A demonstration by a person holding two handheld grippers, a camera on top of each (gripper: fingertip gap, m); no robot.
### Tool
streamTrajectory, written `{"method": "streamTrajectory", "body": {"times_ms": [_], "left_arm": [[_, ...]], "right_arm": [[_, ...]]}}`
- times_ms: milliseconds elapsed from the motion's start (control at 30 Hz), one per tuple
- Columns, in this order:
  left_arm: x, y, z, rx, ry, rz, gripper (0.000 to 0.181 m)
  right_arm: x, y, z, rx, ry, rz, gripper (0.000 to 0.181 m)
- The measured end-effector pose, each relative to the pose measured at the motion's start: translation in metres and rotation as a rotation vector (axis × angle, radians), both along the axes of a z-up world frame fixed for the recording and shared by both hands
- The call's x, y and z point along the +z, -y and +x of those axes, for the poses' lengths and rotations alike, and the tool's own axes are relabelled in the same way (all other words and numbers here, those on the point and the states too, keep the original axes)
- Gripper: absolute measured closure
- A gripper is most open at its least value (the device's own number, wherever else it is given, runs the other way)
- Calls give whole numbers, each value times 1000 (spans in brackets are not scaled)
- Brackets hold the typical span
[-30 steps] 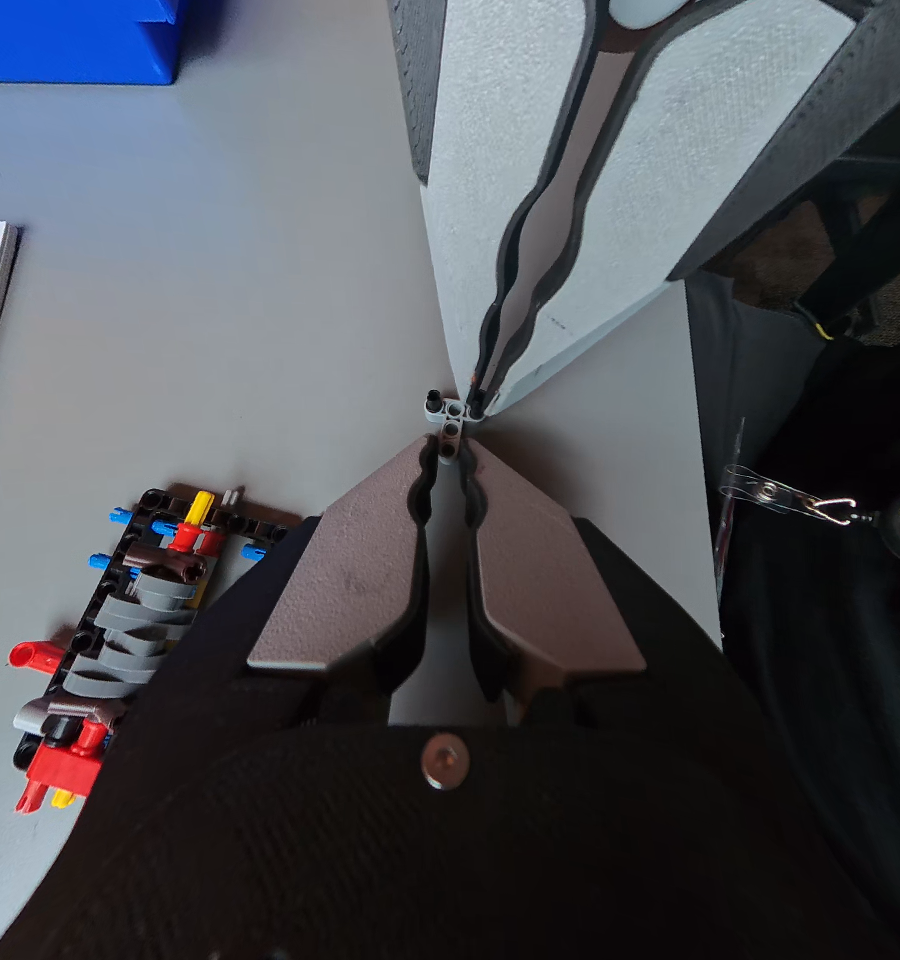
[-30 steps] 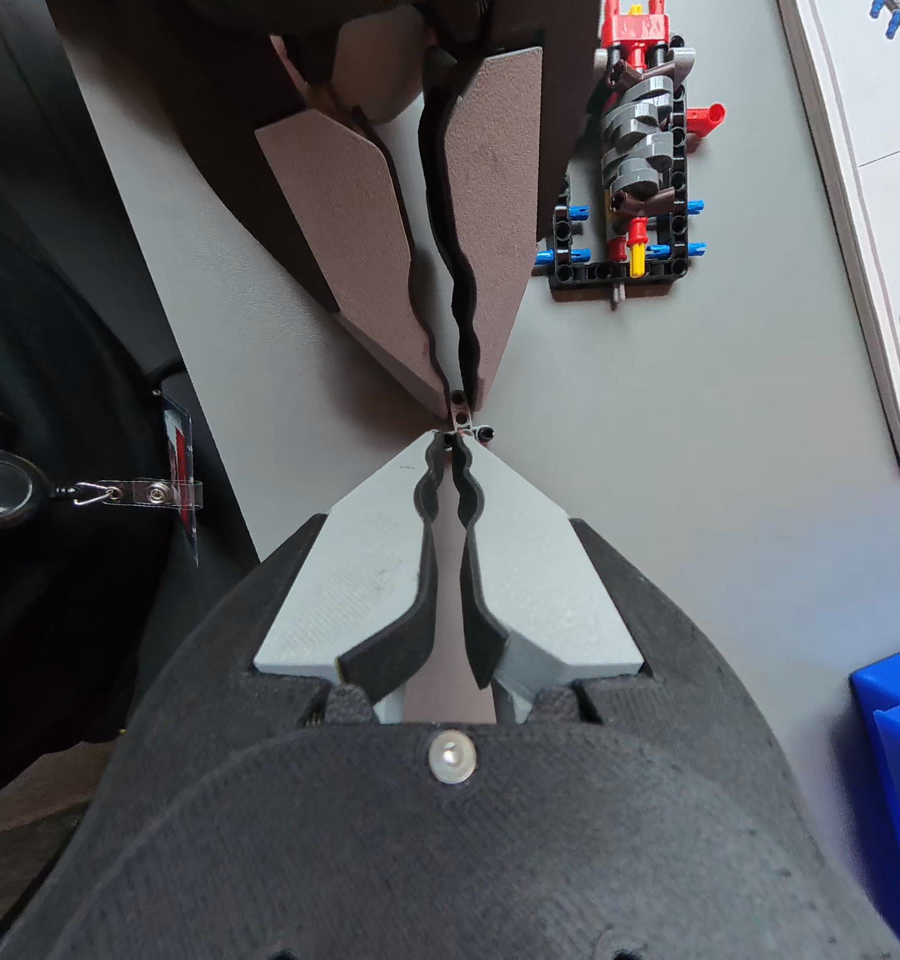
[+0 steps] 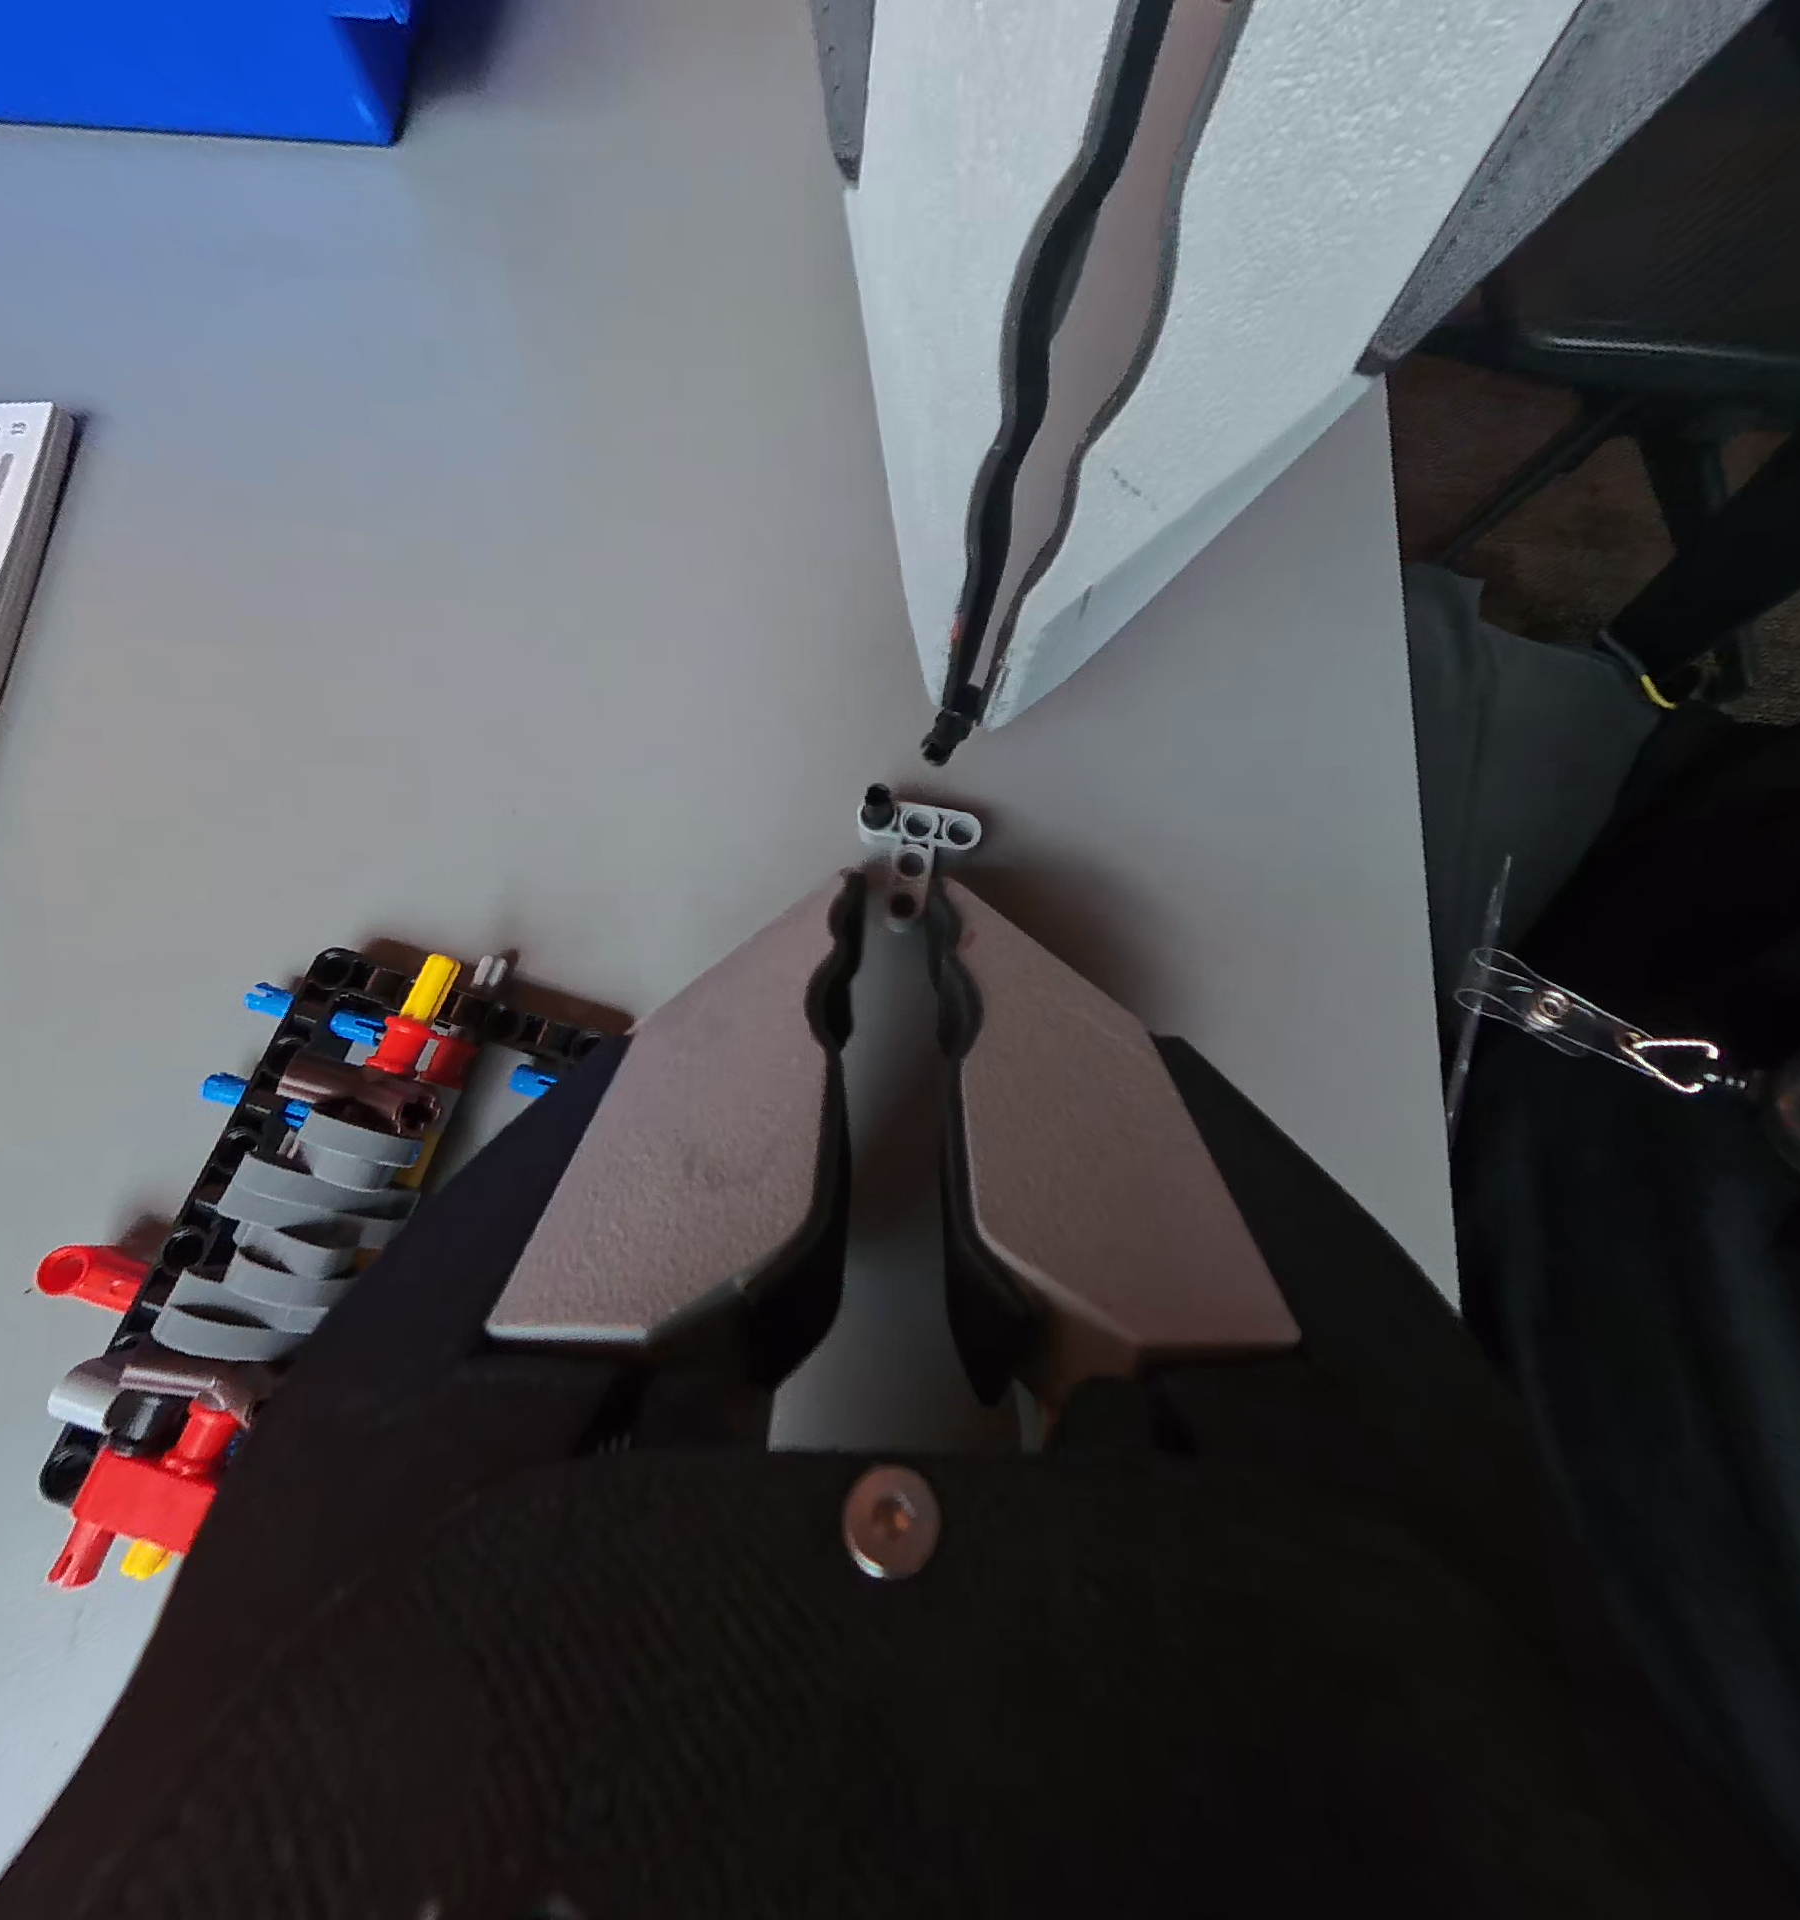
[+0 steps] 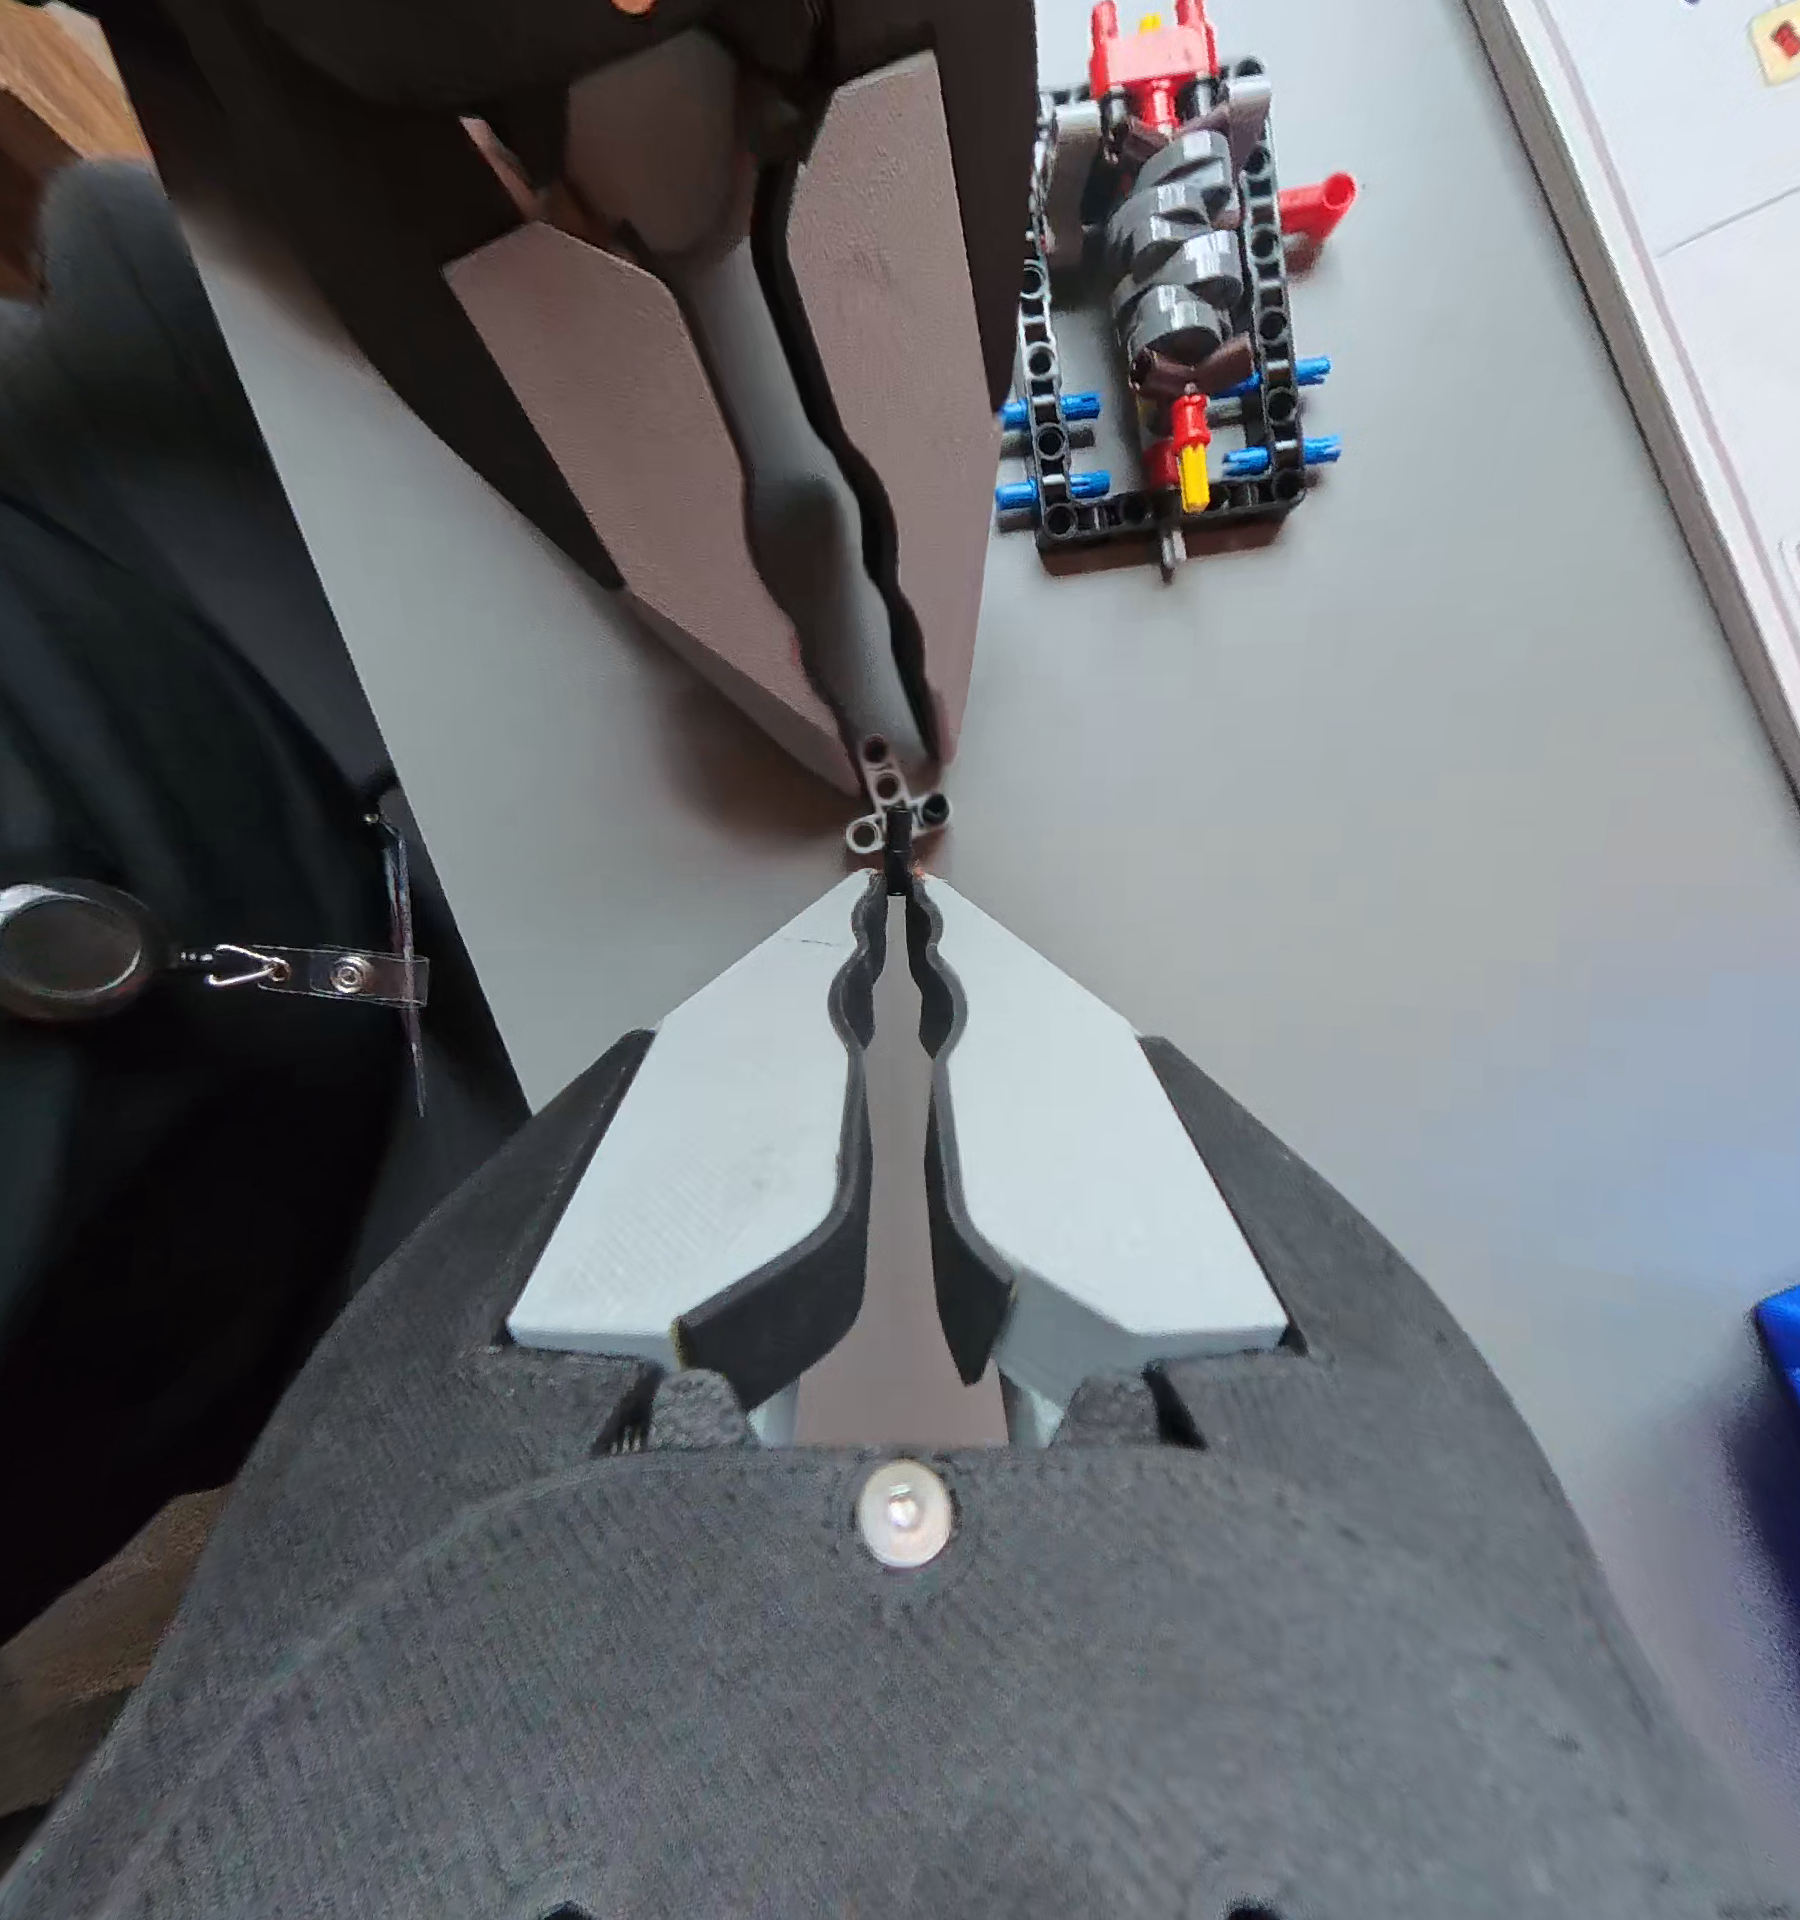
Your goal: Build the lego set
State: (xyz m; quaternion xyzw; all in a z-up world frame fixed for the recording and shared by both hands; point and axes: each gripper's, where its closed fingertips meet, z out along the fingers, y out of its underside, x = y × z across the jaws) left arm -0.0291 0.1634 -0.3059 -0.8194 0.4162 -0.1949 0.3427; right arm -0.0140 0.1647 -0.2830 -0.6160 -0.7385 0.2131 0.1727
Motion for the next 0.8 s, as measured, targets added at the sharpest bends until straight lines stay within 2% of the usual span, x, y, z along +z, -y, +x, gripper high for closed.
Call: {"method": "streamTrajectory", "body": {"times_ms": [33,267,433,533,800], "left_arm": [[0,0,0,-1,-3,5,165],[12,4,1,-26,3,104,165],[35,10,17,-91,46,211,169],[36,10,19,-100,29,240,179],[35,15,21,-152,6,283,174]], "right_arm": [[-1,-1,2,-13,-3,-5,181],[-5,2,11,-31,-21,34,180],[2,9,7,-12,-61,40,180],[3,13,4,7,-74,58,180],[1,16,4,20,-63,49,180]]}}
